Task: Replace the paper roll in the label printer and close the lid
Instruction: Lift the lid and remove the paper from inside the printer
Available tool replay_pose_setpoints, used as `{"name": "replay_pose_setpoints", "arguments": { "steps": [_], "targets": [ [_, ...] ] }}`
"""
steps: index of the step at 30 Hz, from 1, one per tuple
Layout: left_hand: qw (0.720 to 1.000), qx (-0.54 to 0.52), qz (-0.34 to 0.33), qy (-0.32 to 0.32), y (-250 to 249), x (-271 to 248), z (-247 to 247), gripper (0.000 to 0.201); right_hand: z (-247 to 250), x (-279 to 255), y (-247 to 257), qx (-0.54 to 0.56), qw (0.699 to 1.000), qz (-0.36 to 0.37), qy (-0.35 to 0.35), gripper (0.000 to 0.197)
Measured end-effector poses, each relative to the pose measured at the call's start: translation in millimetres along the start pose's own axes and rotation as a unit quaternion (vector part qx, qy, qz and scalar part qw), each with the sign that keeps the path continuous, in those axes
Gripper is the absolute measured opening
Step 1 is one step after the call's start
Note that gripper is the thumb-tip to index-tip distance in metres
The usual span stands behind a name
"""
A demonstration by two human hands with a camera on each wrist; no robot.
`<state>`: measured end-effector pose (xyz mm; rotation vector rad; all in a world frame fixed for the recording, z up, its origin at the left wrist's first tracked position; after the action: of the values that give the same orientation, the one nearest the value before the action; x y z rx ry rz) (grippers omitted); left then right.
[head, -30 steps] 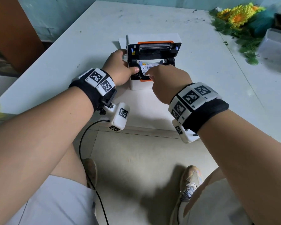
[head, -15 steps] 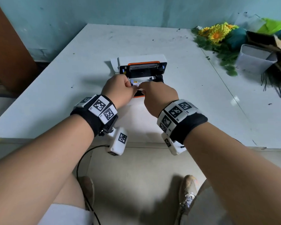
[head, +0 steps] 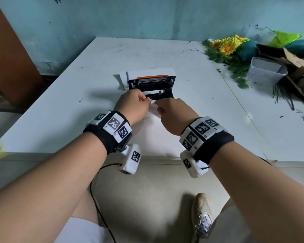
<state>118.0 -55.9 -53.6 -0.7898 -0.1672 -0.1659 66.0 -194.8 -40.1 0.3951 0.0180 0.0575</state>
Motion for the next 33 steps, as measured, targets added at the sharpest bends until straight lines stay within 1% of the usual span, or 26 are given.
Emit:
{"name": "replay_pose_setpoints", "arguments": {
  "steps": [2, 5, 7, 9, 11, 13, 14, 16, 18, 19, 21, 23, 25, 26, 28, 29, 30, 33],
  "targets": [
    [0.999, -0.043, 0.003, -0.006, -3, -1, 0, 0.019, 9, -3, -7, 0.042, 0.999, -0.001, -0.015, 0.018],
    [0.995, -0.1, 0.002, -0.016, -11, -2, -1, 0.012, 33, -5, -23, 0.112, 0.99, -0.021, -0.079, 0.022],
    [0.991, -0.135, -0.001, -0.021, -20, -4, -4, 0.011, 47, -5, -44, 0.193, 0.972, -0.075, -0.114, 0.029],
    [0.982, -0.186, 0.002, -0.015, -29, -6, -11, 0.014, 54, -9, -68, 0.268, 0.943, -0.148, -0.131, 0.033],
    [0.973, -0.229, 0.011, -0.005, -36, -6, -21, 0.017, 63, -10, -88, 0.307, 0.919, -0.19, -0.16, 0.035],
    [0.967, -0.254, 0.021, 0.006, -41, -6, -32, 0.012, 73, -12, -101, 0.318, 0.906, -0.201, -0.195, 0.035],
    [0.964, -0.266, 0.027, 0.011, -43, -5, -37, 0.009, 77, -13, -104, 0.308, 0.906, -0.196, -0.213, 0.036],
    [0.959, -0.281, 0.034, 0.018, -47, -4, -44, 0.004, 85, -14, -104, 0.242, 0.922, -0.181, -0.243, 0.037],
    [0.961, -0.273, 0.033, 0.023, -49, -2, -49, 0.006, 82, -7, -96, 0.144, 0.952, -0.161, -0.218, 0.036],
    [0.964, -0.264, 0.032, 0.027, -49, -1, -52, 0.01, 76, -1, -94, 0.103, 0.965, -0.153, -0.189, 0.039],
    [0.968, -0.247, 0.03, 0.034, -49, 2, -56, 0.013, 54, 9, -92, 0.042, 0.984, -0.144, -0.1, 0.049],
    [0.97, -0.24, 0.029, 0.038, -49, 4, -59, 0.014, 29, 17, -95, -0.026, 0.989, -0.145, -0.001, 0.048],
    [0.971, -0.235, 0.028, 0.039, -49, 4, -58, 0.016, 8, 19, -104, -0.07, 0.979, -0.169, 0.091, 0.041],
    [0.972, -0.231, 0.027, 0.042, -49, 4, -57, 0.016, 2, 20, -107, -0.072, 0.974, -0.18, 0.119, 0.038],
    [0.972, -0.229, 0.03, 0.045, -44, 4, -53, 0.014, 0, 21, -109, -0.062, 0.969, -0.196, 0.136, 0.026],
    [0.972, -0.229, 0.031, 0.045, -42, 4, -51, 0.014, 3, 22, -108, -0.061, 0.97, -0.199, 0.129, 0.018],
    [0.972, -0.229, 0.032, 0.043, -38, 4, -48, 0.013, 6, 22, -106, -0.063, 0.97, -0.203, 0.119, 0.02],
    [0.974, -0.219, 0.038, 0.039, -27, -1, -36, 0.01, 13, 17, -95, -0.033, 0.976, -0.198, 0.085, 0.038]
  ]
}}
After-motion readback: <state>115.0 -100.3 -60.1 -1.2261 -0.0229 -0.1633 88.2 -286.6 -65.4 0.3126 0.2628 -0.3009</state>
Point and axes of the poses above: each hand's wrist, its own x-axis towards the middle knuckle, its own z-axis out of the back of the hand, y = z × x, the point moved 9 cm from there along x, towards the middle knuckle, and after that the axes turned 6 degrees about -z, right-handed, at the moved point
